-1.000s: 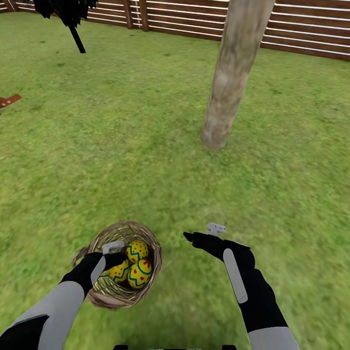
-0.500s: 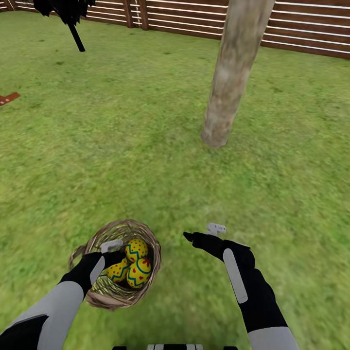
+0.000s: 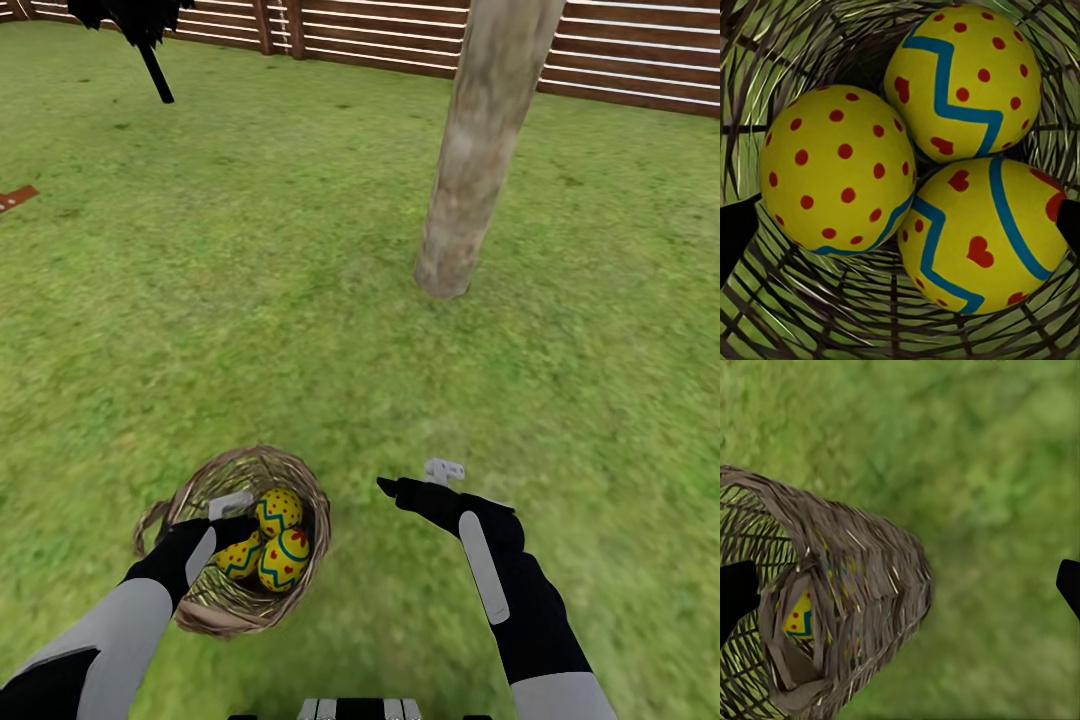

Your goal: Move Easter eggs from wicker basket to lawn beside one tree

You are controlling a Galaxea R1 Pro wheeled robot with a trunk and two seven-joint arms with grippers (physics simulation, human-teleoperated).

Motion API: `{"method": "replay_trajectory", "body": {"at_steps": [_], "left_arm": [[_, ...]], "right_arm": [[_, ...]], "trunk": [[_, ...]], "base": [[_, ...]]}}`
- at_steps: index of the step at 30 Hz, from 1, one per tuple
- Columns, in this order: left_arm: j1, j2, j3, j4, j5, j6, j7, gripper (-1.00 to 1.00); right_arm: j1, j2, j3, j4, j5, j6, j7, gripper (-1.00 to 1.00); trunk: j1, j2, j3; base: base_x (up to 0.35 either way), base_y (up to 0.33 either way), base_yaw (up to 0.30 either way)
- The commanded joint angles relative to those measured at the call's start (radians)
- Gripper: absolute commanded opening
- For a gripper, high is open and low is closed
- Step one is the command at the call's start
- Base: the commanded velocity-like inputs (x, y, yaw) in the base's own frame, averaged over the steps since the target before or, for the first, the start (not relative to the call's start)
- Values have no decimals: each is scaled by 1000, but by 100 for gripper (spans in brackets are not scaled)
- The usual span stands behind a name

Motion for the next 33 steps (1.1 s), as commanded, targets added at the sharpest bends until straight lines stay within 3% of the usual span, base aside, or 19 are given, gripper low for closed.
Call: {"method": "replay_trajectory", "body": {"at_steps": [1,33], "left_arm": [[0,-1,6,-2,0,6,-3,100],[0,5,6,-11,-5,-32,3,100]], "right_arm": [[0,0,-1,-1,6,1,6,100],[0,0,-1,18,6,-15,6,100]], "trunk": [[4,-8,-4],[127,-232,-104]], "base": [[0,0,0],[0,0,0]]}}
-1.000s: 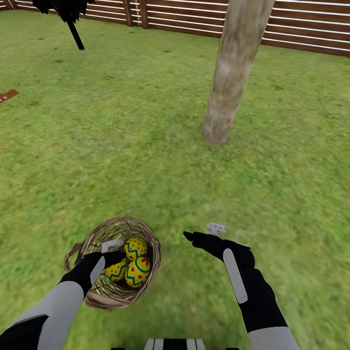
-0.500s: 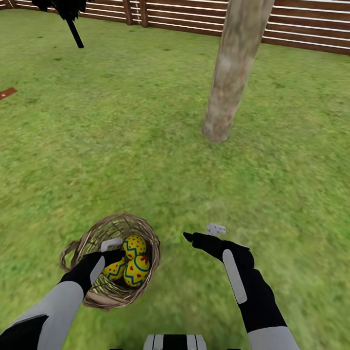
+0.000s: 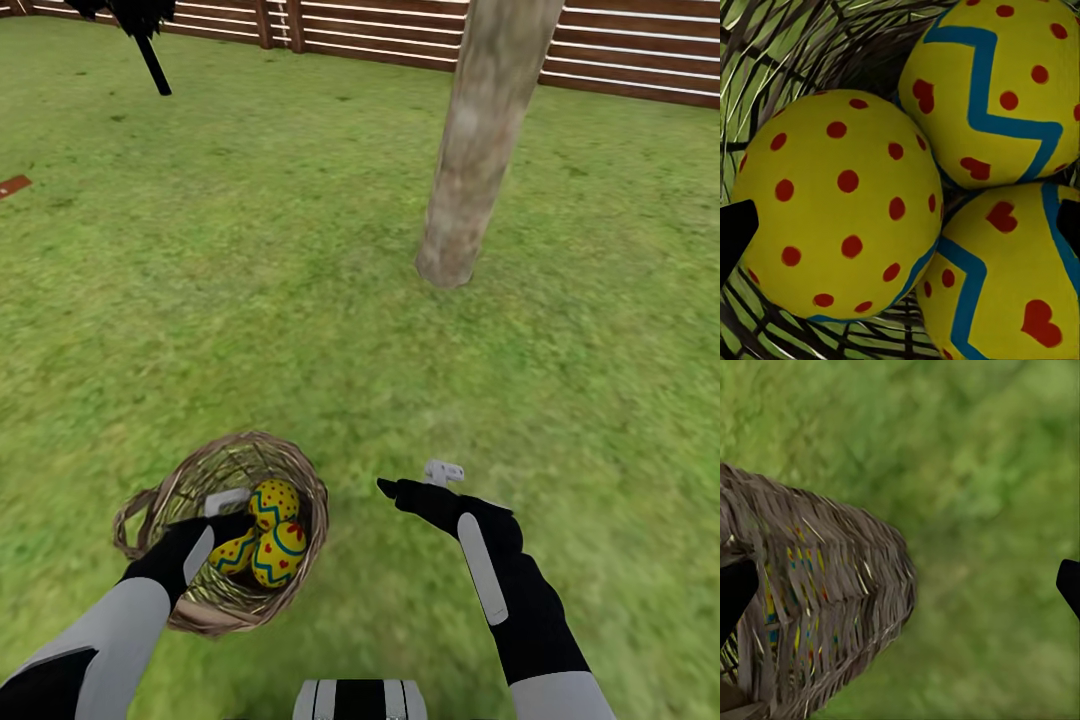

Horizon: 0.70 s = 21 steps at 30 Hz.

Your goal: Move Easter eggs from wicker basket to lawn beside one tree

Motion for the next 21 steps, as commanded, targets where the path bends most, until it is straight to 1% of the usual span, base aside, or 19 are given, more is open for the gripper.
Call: {"method": "replay_trajectory", "body": {"at_steps": [1,3,4,8,16,21], "left_arm": [[0,0,6,-2,0,6,7,100],[0,0,6,-3,0,6,24,100],[0,1,6,-3,0,6,44,100],[-1,1,6,-4,1,4,71,100],[0,0,6,-4,2,2,78,100],[0,-1,6,-4,3,1,78,100]], "right_arm": [[0,0,-1,-1,5,5,6,100],[0,0,-1,-1,5,5,6,100],[0,0,-1,-1,5,5,6,100],[0,0,-1,0,5,5,6,100],[0,0,-1,0,5,5,6,100],[0,0,-1,1,5,5,6,100]], "trunk": [[4,-7,-4],[11,-21,-10],[15,-28,-13],[31,-56,-26],[61,-112,-51],[61,-112,-51]], "base": [[0,0,0],[0,0,0],[0,0,0],[0,0,0],[0,0,0],[0,0,0]]}}
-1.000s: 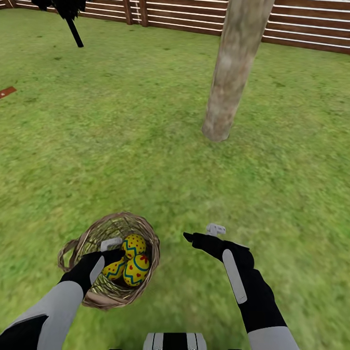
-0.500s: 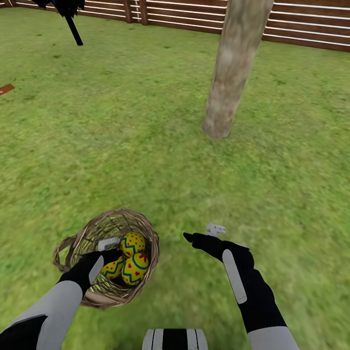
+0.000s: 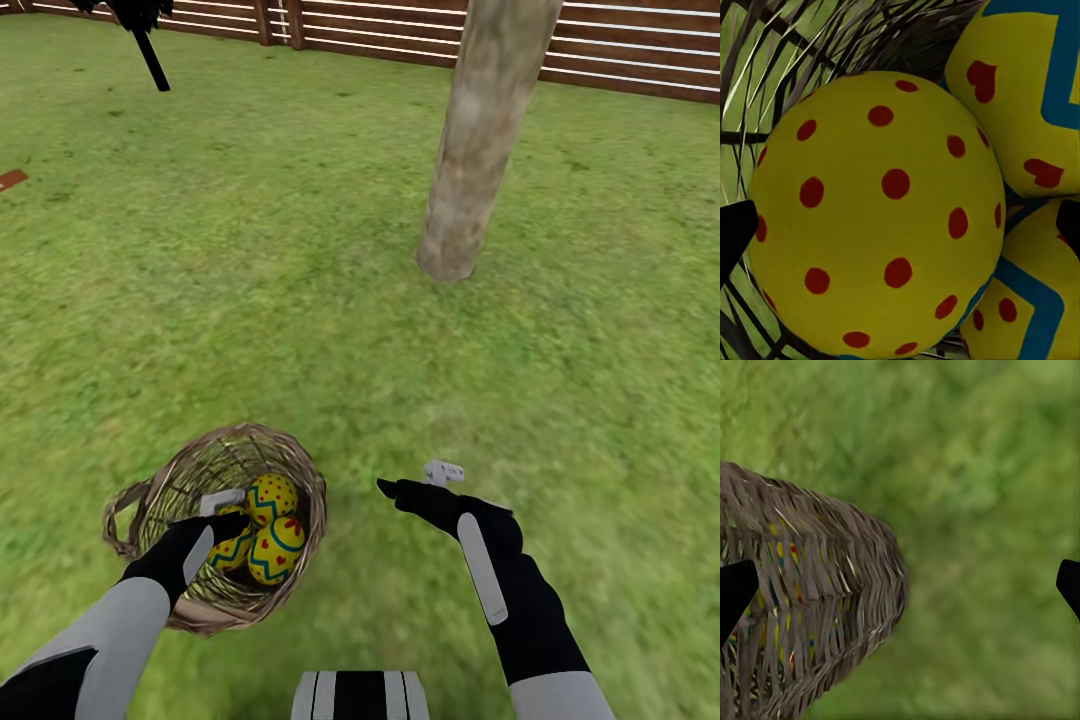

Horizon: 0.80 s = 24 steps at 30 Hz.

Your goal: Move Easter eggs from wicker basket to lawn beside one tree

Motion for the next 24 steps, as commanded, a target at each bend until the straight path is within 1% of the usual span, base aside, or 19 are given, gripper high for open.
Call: {"method": "replay_trajectory", "body": {"at_steps": [1,5,24], "left_arm": [[0,-1,4,-2,0,6,1,100],[0,-1,4,-2,0,6,1,100],[0,3,5,-2,0,9,3,100]], "right_arm": [[0,0,-1,-1,5,5,6,100],[0,0,-1,-1,5,5,6,100],[0,0,-1,-1,5,5,6,100]], "trunk": [[4,-7,-4],[19,-35,-16],[19,-35,-16]], "base": [[0,0,0],[0,0,0],[0,0,0]]}}
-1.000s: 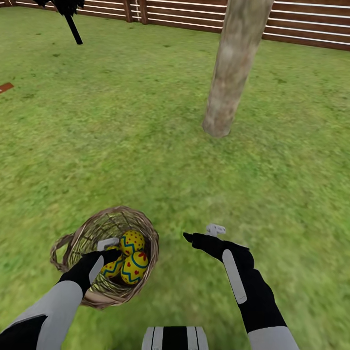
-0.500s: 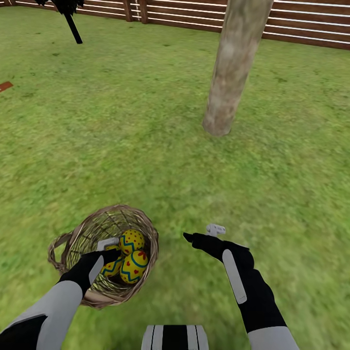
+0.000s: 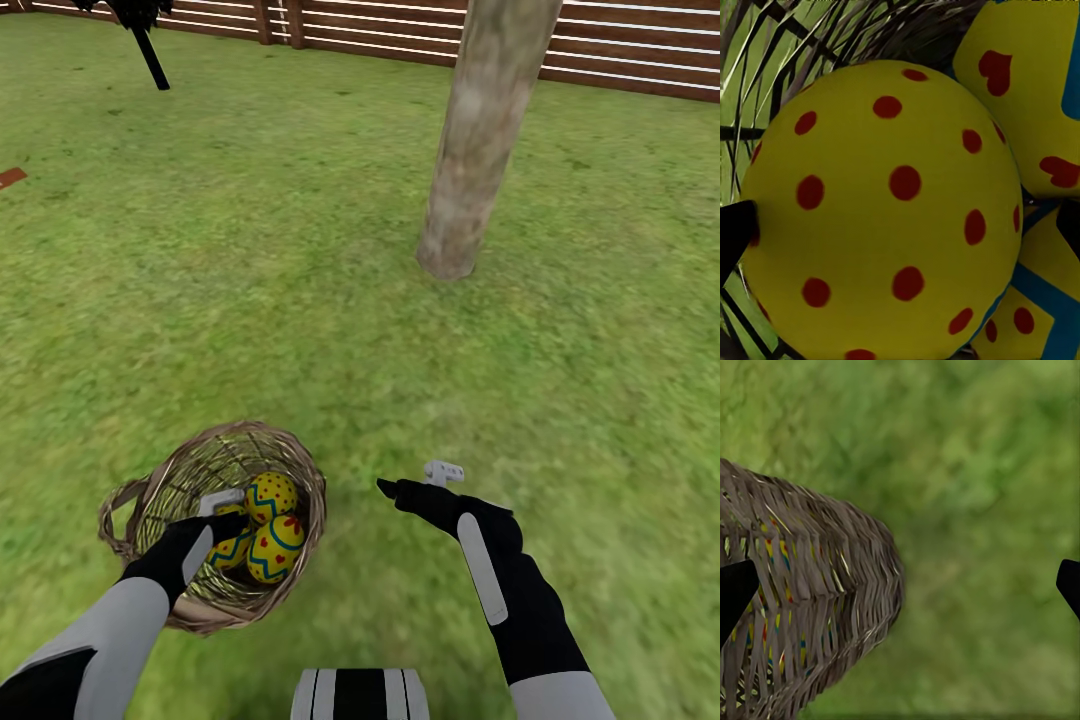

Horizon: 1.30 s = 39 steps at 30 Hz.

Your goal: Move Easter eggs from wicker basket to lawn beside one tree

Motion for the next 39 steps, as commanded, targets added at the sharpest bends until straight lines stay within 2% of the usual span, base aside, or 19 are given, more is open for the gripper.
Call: {"method": "replay_trajectory", "body": {"at_steps": [1,15,18,33,36,39], "left_arm": [[0,0,4,-2,0,6,1,100],[0,7,4,-2,2,6,1,100],[0,7,4,-2,2,6,1,100],[0,14,4,-2,2,7,2,100],[0,15,4,-2,2,7,2,100],[0,15,4,-2,2,7,2,100]], "right_arm": [[0,0,-1,-1,5,5,6,100],[0,0,-1,-1,5,5,6,100],[0,0,-1,-1,5,5,6,100],[0,0,-1,-1,5,5,6,100],[0,0,-1,-1,5,5,6,100],[0,0,-1,-1,5,5,6,100]], "trunk": [[0,0,-1],[0,0,-1],[11,-21,-10],[11,-21,-10],[23,-42,-19],[23,-42,-19]], "base": [[0,0,0],[0,0,0],[0,0,0],[0,0,0],[0,0,0],[0,0,0]]}}
